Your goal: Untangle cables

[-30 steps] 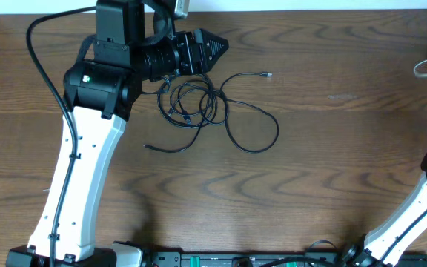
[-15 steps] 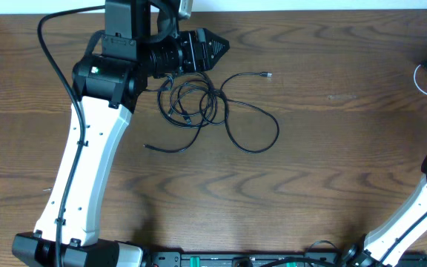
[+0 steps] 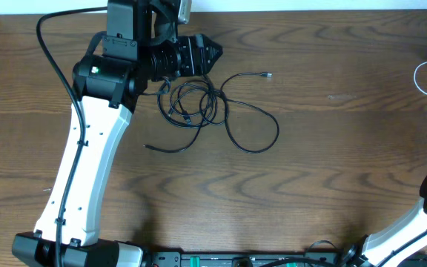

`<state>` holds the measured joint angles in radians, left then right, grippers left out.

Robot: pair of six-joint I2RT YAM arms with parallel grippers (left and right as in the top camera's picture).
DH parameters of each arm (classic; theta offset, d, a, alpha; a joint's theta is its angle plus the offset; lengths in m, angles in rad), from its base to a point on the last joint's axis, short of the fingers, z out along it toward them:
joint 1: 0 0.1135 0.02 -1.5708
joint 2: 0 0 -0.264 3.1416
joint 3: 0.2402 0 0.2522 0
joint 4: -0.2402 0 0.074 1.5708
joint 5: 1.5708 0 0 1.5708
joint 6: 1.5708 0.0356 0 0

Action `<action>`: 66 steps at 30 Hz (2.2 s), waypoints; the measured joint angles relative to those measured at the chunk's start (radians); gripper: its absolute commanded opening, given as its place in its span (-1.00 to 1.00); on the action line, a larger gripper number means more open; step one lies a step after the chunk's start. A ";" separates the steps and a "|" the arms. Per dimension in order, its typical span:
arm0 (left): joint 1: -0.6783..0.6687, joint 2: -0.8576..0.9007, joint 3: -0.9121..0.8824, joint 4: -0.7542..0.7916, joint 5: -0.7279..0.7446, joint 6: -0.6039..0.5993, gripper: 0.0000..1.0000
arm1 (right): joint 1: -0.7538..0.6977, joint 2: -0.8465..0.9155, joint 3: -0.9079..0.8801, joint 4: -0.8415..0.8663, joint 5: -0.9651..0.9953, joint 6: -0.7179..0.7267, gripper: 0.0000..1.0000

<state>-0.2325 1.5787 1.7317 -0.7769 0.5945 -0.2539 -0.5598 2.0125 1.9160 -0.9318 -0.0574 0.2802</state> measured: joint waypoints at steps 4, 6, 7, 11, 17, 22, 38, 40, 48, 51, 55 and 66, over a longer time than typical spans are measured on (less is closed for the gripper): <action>0.000 0.000 0.000 -0.015 -0.019 0.042 0.26 | 0.026 0.000 0.000 -0.058 -0.009 -0.007 0.98; 0.000 0.000 0.000 -0.034 -0.047 0.053 0.26 | 0.049 0.000 0.000 -0.074 -0.037 -0.029 0.99; 0.000 0.000 0.000 -0.044 -0.064 0.057 0.26 | 0.061 0.000 0.000 -0.081 -0.058 -0.047 0.99; 0.000 0.002 -0.003 -0.095 -0.164 0.073 0.26 | 0.143 0.001 0.000 -0.094 -0.177 -0.126 0.98; 0.000 0.042 -0.003 -0.150 -0.269 0.080 0.26 | 0.315 0.001 0.000 -0.095 -0.272 -0.168 0.98; 0.000 0.144 -0.003 -0.157 -0.335 0.086 0.26 | 0.476 0.001 0.000 -0.076 -0.287 -0.182 0.99; 0.079 0.494 -0.003 -0.079 -0.463 0.367 0.25 | 0.553 0.003 0.000 -0.124 -0.257 -0.186 0.96; 0.089 0.523 -0.004 -0.079 -0.441 0.405 0.25 | 0.553 0.003 0.000 -0.126 -0.257 -0.186 0.95; 0.098 0.606 -0.004 -0.058 -0.372 0.467 -0.08 | 0.553 0.005 0.000 -0.127 -0.257 -0.186 0.95; 0.098 0.632 -0.004 -0.052 -0.361 0.464 -0.77 | 0.553 0.006 0.000 -0.127 -0.257 -0.186 0.95; 0.098 0.639 -0.004 -0.053 -0.359 0.460 -0.85 | 0.553 0.008 0.000 -0.127 -0.257 -0.186 0.94; 0.098 0.377 -0.002 0.060 -0.158 0.323 -0.85 | 0.574 0.008 0.000 -0.119 -0.253 -0.186 0.94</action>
<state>-0.1349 1.9560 1.7298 -0.7166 0.4362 0.0696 0.0143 2.0209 1.9160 -1.0512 -0.3107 0.0940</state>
